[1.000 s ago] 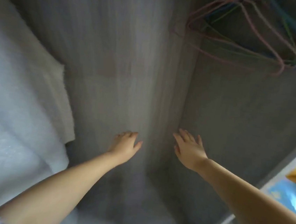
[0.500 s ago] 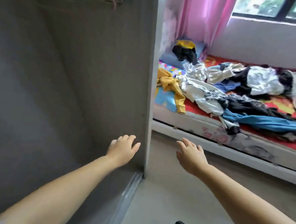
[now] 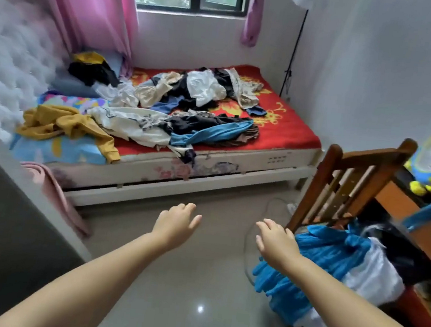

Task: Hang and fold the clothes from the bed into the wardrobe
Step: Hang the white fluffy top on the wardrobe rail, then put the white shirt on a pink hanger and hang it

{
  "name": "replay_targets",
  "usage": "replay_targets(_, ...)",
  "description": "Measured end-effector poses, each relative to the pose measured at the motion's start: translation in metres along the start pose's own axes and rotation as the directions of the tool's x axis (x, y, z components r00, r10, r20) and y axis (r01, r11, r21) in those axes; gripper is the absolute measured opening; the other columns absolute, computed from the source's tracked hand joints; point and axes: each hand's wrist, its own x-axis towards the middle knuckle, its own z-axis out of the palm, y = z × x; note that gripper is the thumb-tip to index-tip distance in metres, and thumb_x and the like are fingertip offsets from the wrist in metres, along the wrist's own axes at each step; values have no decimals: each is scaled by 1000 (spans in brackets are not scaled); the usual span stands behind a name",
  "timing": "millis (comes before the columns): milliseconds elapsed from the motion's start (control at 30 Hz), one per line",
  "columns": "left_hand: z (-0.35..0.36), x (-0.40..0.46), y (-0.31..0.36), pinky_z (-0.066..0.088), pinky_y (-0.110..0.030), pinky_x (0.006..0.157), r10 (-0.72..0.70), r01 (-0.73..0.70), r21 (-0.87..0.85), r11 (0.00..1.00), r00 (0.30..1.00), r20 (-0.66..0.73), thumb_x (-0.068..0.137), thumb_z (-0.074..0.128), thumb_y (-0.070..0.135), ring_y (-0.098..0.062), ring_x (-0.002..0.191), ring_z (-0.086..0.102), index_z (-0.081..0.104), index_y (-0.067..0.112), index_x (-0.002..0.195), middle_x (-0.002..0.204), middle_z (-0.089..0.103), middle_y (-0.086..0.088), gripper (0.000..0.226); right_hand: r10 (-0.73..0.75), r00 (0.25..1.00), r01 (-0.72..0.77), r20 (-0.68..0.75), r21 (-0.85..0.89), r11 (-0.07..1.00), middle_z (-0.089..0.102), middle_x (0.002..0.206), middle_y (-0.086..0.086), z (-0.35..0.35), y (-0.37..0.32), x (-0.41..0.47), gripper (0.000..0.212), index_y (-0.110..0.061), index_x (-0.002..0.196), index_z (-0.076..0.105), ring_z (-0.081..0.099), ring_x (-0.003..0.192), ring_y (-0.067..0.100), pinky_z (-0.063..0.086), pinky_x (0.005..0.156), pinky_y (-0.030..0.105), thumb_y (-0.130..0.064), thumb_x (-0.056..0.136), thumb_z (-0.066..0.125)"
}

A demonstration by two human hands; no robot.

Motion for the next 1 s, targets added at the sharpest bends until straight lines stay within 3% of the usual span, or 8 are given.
replay_targets(167, 51, 26, 133, 38, -36, 97, 140, -140, -1, 990, 983, 118, 100, 31, 46, -26, 122, 49, 40, 19, 137, 133, 52, -6, 47, 226, 970, -223, 88, -34, 974, 29, 151, 1, 4, 147, -50, 45, -20, 145, 30, 35, 135, 21, 25, 112, 44, -33, 102, 31)
replay_targets(300, 76, 45, 222, 40, -37, 97, 265, -266, -18, 964, 949, 170, 99, 31, 49, -24, 117, 54, 42, 22, 137, 131, 55, -5, 48, 363, 925, -366, 115, 14, 930, 34, 148, 1, 6, 229, -84, 44, -20, 145, 31, 42, 130, 22, 35, 106, 40, -30, 102, 29)
replay_targets(700, 153, 150, 382, 42, -39, 93, 475, -536, 30, 844, 772, 422, 99, 33, 47, -25, 111, 55, 45, 20, 130, 124, 55, -4, 43, 565, 785, -614, 253, 201, 763, 36, 146, 4, 38, 369, -84, 42, -18, 143, 35, 41, 130, 27, 36, 104, 42, -26, 102, 29)
replay_targets(867, 181, 222, 450, 46, -40, 90, 482, -543, -30, 839, 717, 504, 99, 33, 45, -27, 106, 57, 44, 18, 130, 121, 56, -7, 42, 645, 704, -710, 298, 301, 636, 33, 149, 2, 44, 436, -47, 43, -17, 142, 38, 44, 126, 26, 40, 101, 41, -28, 101, 29)
replay_targets(1000, 217, 267, 495, 47, -43, 88, 472, -540, -61, 840, 669, 574, 99, 34, 45, -26, 106, 56, 47, 18, 127, 121, 56, -5, 41, 665, 662, -744, 345, 405, 531, 33, 150, 3, 66, 478, -12, 47, -14, 146, 35, 46, 126, 23, 41, 95, 29, -25, 101, 34)
